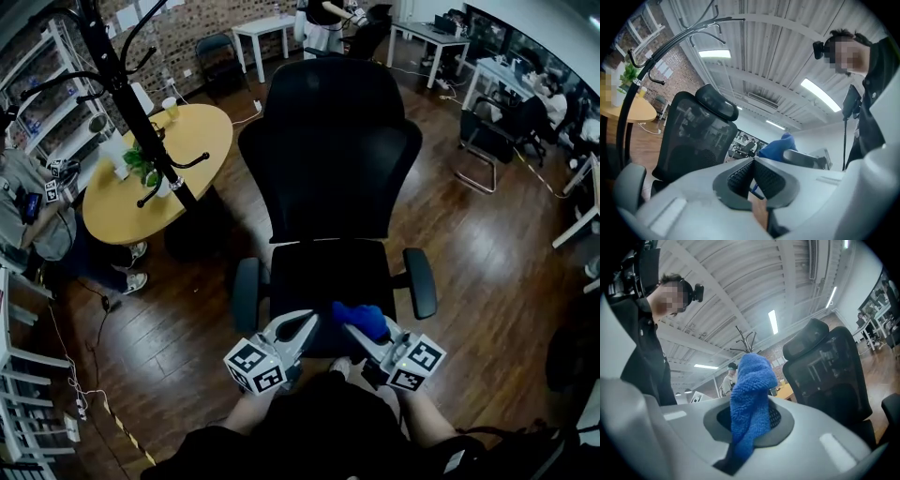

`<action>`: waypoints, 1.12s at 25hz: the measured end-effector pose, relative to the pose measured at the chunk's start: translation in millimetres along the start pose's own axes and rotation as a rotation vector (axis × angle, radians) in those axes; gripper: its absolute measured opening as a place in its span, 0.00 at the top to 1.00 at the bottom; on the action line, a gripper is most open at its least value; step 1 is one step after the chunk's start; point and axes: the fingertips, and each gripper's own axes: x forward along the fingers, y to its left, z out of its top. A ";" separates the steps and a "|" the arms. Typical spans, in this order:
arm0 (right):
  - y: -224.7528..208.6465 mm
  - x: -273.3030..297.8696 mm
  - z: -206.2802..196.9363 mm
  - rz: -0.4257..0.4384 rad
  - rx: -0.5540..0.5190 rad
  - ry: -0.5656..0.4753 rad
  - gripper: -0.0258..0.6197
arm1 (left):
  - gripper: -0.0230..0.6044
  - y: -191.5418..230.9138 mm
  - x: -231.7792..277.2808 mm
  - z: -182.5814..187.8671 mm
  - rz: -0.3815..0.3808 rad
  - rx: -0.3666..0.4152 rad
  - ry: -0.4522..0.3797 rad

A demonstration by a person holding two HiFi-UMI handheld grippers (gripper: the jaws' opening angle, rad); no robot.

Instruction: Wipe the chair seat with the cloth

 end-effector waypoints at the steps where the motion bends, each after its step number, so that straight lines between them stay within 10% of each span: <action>1: 8.9 -3.7 -3.7 -0.013 -0.005 -0.005 0.90 | 0.98 -8.5 -5.6 -1.4 -0.018 0.010 -0.001; 15: 128.9 -13.8 -51.9 -0.044 -0.018 -0.012 0.90 | 0.98 -66.7 -124.1 -21.9 -0.026 0.026 -0.003; 28: 134.3 -52.6 -37.2 -0.020 -0.059 -0.011 0.90 | 0.98 -121.4 -84.9 -17.2 -0.080 0.092 -0.016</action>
